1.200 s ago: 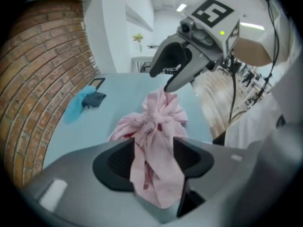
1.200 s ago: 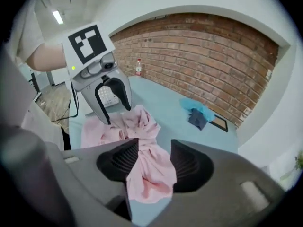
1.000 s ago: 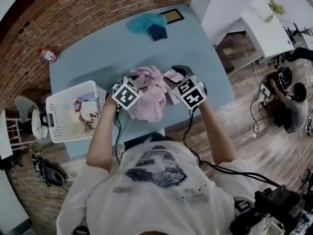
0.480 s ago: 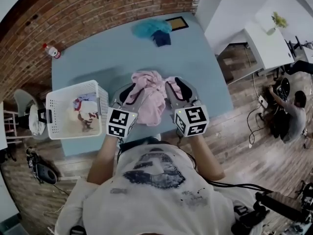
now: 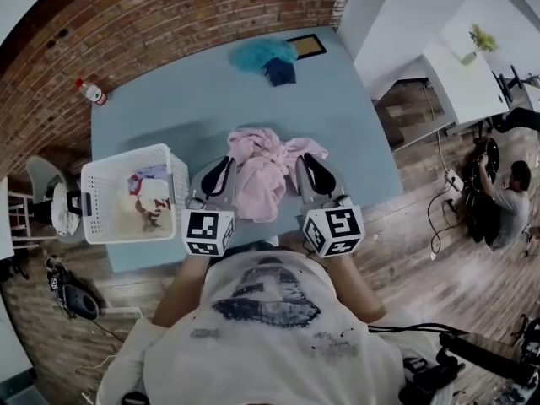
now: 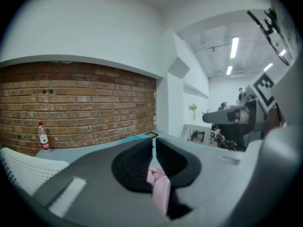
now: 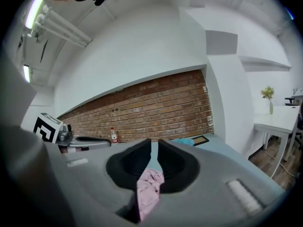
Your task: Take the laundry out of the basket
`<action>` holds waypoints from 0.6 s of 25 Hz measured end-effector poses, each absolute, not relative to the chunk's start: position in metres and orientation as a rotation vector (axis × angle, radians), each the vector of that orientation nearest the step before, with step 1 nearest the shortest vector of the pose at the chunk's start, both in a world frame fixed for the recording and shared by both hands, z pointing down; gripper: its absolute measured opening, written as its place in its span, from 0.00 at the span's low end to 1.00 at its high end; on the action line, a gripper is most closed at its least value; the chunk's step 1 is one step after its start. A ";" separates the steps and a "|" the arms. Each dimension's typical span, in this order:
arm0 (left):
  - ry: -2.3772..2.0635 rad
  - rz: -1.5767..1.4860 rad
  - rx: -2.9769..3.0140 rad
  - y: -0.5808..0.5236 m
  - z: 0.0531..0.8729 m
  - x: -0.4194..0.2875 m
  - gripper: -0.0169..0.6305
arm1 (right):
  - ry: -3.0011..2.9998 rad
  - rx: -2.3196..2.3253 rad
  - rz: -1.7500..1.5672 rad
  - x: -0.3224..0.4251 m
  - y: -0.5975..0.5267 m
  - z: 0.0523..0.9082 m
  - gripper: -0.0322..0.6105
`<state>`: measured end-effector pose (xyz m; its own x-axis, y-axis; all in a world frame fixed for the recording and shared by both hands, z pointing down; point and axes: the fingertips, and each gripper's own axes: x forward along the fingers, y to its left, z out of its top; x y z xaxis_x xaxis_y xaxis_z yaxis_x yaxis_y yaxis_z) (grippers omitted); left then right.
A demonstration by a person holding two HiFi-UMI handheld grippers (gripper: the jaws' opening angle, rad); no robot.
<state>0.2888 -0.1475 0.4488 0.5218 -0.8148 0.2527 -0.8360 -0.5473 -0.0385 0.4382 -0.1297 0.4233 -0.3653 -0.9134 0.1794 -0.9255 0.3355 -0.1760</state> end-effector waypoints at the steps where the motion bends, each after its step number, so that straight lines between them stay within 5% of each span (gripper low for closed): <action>1: -1.453 0.367 2.661 -0.147 0.448 0.289 0.04 | -2.525 1.739 0.375 0.438 -0.129 0.423 0.12; 15: -1.464 0.365 2.655 -0.145 0.451 0.287 0.01 | -2.532 1.685 0.348 0.429 -0.127 0.426 0.05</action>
